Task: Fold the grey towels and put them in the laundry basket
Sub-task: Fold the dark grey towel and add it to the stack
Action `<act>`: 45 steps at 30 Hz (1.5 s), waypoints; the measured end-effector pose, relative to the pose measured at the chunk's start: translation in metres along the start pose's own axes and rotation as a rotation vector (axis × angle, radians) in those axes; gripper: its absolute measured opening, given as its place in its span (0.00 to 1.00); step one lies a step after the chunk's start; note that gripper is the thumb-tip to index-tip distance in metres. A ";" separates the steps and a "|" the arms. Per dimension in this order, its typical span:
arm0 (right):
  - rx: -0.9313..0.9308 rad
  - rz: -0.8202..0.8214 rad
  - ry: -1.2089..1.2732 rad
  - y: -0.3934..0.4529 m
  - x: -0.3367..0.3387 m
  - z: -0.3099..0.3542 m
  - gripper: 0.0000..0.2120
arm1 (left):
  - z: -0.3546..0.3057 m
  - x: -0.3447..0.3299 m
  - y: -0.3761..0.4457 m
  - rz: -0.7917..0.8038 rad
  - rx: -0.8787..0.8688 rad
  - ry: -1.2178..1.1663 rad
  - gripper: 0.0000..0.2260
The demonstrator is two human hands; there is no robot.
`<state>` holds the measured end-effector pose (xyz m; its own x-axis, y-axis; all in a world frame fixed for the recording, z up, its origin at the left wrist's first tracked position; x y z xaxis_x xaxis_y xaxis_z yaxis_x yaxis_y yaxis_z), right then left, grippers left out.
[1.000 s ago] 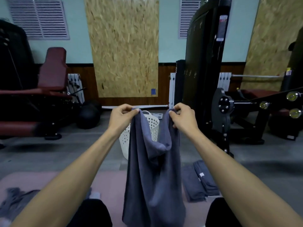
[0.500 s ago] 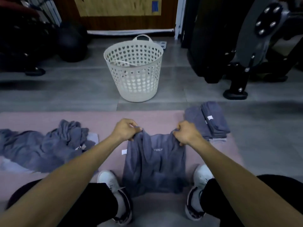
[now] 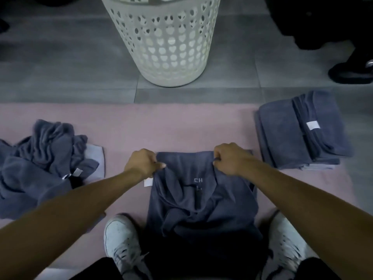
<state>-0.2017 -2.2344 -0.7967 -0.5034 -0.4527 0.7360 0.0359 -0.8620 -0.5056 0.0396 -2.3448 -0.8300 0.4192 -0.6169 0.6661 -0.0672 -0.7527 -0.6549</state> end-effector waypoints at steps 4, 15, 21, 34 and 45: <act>0.086 0.053 -0.022 0.052 -0.013 -0.019 0.04 | 0.001 -0.009 0.041 0.096 -0.044 -0.184 0.11; -0.051 -0.325 0.345 0.094 -0.095 -0.050 0.06 | 0.041 -0.032 0.090 0.122 -0.019 -0.371 0.06; -0.021 -0.358 0.287 0.094 -0.095 -0.043 0.06 | 0.031 -0.046 0.090 -0.122 -0.201 -0.196 0.02; 0.089 -0.410 0.195 0.085 -0.103 -0.042 0.15 | 0.029 -0.062 0.098 -0.329 -0.166 -0.114 0.14; 0.086 -0.394 0.207 0.080 -0.101 -0.044 0.09 | 0.030 -0.061 0.097 -0.335 -0.166 -0.119 0.12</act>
<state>-0.1856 -2.2476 -0.9313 -0.6546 -0.0391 0.7550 -0.1259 -0.9791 -0.1599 0.0347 -2.3734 -0.9449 0.5444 -0.3068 0.7807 -0.0501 -0.9409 -0.3349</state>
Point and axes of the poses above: each hand's wrist, its own y-axis towards the middle knuckle, its own x-axis out of the back of the hand, z = x × y, the point moved 1 cm from there along y, towards the middle knuckle, and after that the axes turned 12 degrees about x, right-handed, at the moved point
